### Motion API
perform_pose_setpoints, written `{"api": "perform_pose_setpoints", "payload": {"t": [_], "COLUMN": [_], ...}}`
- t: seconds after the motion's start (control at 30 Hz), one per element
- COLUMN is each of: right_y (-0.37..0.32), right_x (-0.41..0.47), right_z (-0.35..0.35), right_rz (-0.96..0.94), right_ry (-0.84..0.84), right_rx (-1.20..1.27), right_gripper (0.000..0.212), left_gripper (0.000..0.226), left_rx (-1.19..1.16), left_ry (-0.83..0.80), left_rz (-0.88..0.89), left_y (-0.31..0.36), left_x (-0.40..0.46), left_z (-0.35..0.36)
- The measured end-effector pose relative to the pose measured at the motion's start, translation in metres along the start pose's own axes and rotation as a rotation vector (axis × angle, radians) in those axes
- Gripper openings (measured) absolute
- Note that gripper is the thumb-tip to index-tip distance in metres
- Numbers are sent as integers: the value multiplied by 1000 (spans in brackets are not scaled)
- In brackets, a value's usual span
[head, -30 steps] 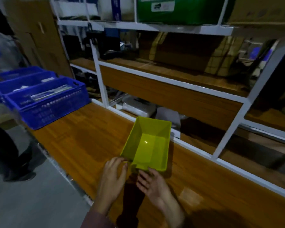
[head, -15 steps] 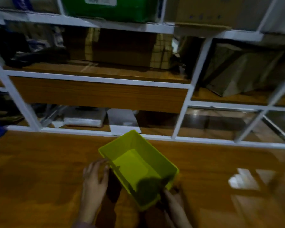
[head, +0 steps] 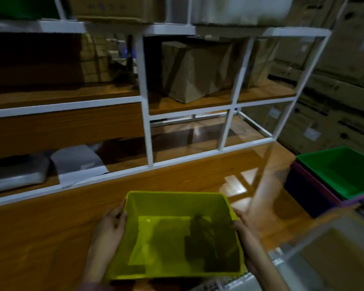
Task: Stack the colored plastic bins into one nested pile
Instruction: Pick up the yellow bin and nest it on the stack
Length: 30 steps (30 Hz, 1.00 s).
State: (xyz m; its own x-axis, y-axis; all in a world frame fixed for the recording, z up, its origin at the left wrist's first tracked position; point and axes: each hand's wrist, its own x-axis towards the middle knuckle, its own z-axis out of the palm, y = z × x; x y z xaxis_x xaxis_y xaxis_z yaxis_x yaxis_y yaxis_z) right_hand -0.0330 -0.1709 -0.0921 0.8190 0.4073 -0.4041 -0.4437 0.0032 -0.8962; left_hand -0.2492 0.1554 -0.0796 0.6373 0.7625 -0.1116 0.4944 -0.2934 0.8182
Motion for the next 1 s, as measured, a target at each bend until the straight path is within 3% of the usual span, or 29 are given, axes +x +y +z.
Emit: {"api": "perform_pose_setpoints", "payload": {"t": [0.13, 0.33, 0.63, 0.8, 1.0], "right_y": [-62, -151, -268, -325, -369], "right_x": [15, 43, 84, 105, 147], "right_z": [-88, -203, -357, -437, -525], "right_rz": [-180, -411, -635, -666, -630], "right_ry": [27, 37, 268, 338, 430], "right_rx": [-89, -193, -249, -241, -281], "right_gripper": [33, 38, 37, 34, 33], "left_gripper": [38, 45, 44, 45, 47], "left_rx": [-94, -385, -531, -682, -639], "left_ry": [182, 346, 320, 233, 142], "left_rz": [155, 203, 308, 359, 411], "left_y": [80, 193, 342, 424, 486], "left_x": [-22, -49, -45, -31, -8], "left_z": [72, 178, 334, 414, 499]}}
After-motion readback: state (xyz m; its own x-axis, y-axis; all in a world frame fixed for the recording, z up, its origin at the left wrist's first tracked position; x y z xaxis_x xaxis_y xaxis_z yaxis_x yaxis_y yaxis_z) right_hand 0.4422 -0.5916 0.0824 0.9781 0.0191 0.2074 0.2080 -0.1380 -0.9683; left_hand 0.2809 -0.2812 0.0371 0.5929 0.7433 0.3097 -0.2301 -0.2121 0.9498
